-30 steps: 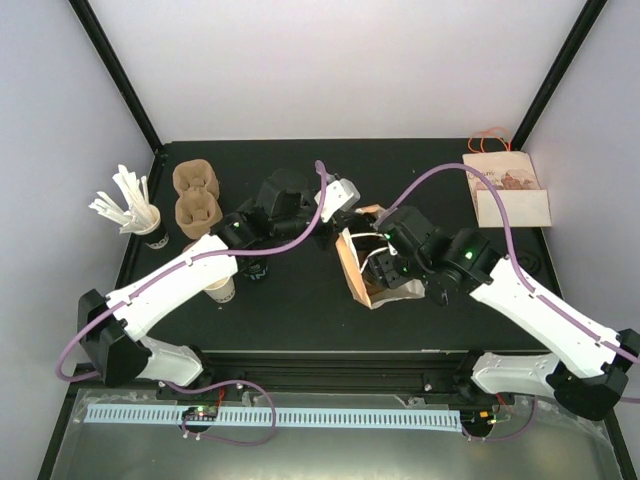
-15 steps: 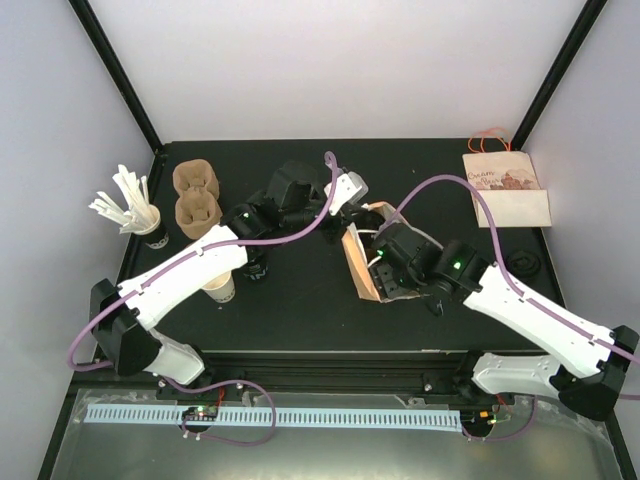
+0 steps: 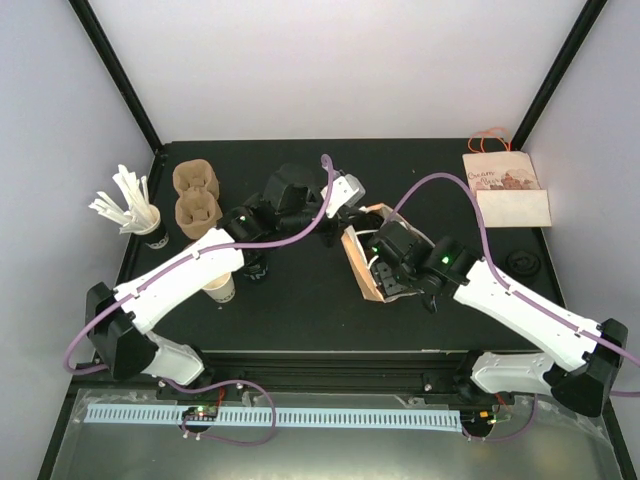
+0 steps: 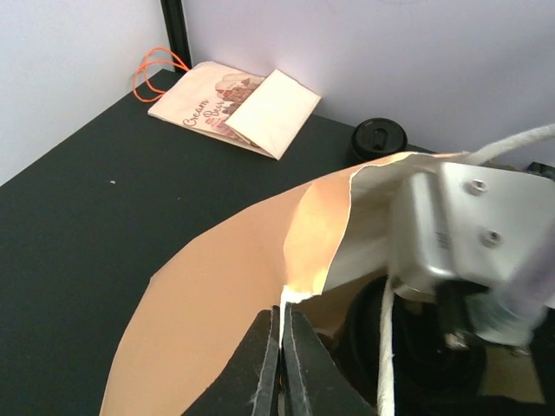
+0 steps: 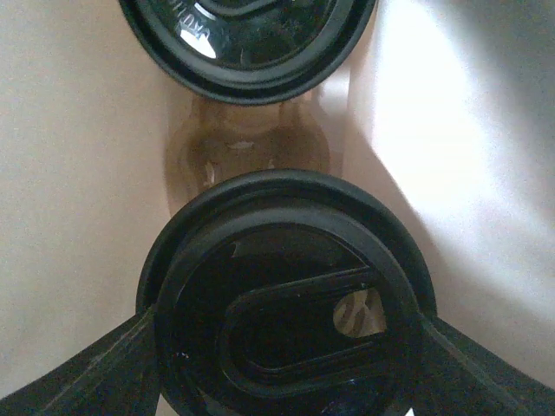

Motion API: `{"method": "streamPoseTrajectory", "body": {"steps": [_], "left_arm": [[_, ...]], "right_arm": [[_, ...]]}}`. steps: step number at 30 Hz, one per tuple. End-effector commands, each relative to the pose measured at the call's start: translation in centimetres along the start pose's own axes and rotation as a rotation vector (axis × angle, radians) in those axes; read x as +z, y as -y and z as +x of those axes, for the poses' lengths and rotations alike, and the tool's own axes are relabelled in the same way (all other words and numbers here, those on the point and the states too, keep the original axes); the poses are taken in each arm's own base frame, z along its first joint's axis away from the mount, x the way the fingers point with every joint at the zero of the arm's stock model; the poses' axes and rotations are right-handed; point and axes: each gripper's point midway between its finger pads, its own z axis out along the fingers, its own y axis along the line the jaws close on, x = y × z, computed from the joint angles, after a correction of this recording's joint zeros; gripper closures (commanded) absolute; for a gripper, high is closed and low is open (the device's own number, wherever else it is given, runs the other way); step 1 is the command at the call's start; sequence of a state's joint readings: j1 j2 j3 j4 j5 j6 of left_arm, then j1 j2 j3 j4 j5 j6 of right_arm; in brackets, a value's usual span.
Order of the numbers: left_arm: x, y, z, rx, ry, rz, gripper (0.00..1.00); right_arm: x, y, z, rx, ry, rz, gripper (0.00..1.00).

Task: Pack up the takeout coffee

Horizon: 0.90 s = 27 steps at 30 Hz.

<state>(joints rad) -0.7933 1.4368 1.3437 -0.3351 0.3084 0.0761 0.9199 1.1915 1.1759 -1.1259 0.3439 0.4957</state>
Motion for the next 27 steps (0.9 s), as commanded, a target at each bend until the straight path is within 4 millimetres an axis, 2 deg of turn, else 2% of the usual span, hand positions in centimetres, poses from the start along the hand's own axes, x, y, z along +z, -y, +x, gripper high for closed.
{"method": "streamPoseTrajectory", "body": {"steps": [1, 3, 6, 9, 14, 20, 27], "left_arm": [[-1.3, 1.7, -0.9, 0.04, 0.053, 0.07, 0.97], [-1.4, 1.7, -0.9, 0.03, 0.052, 0.066, 0.97], [-1.5, 1.4, -1.1, 0.021, 0.06, 0.05, 0.97], [-1.6, 1.2, -1.4, 0.003, 0.07, 0.037, 0.97], [-1.9, 1.1, -1.4, -0.008, 0.074, 0.026, 0.97], [-2.3, 1.0, -2.0, 0.005, 0.111, 0.011, 0.97], [-1.9, 1.8, -2.0, -0.01, 0.113, 0.068, 0.97]], "right_arm": [[-0.1, -0.5, -1.7, 0.016, 0.021, -0.036, 0.42], [-0.4, -1.0, -2.3, 0.015, 0.017, -0.056, 0.42], [0.0, -1.4, -2.2, 0.025, -0.042, -0.048, 0.42], [0.9, -1.3, -1.4, 0.024, -0.097, -0.023, 0.43], [1.1, -0.5, -0.5, 0.011, -0.063, -0.008, 0.43], [2.2, 0.1, 1.7, -0.009, -0.097, 0.005, 0.43], [3.1, -0.3, 0.3, -0.014, 0.005, -0.012, 0.43]]}}
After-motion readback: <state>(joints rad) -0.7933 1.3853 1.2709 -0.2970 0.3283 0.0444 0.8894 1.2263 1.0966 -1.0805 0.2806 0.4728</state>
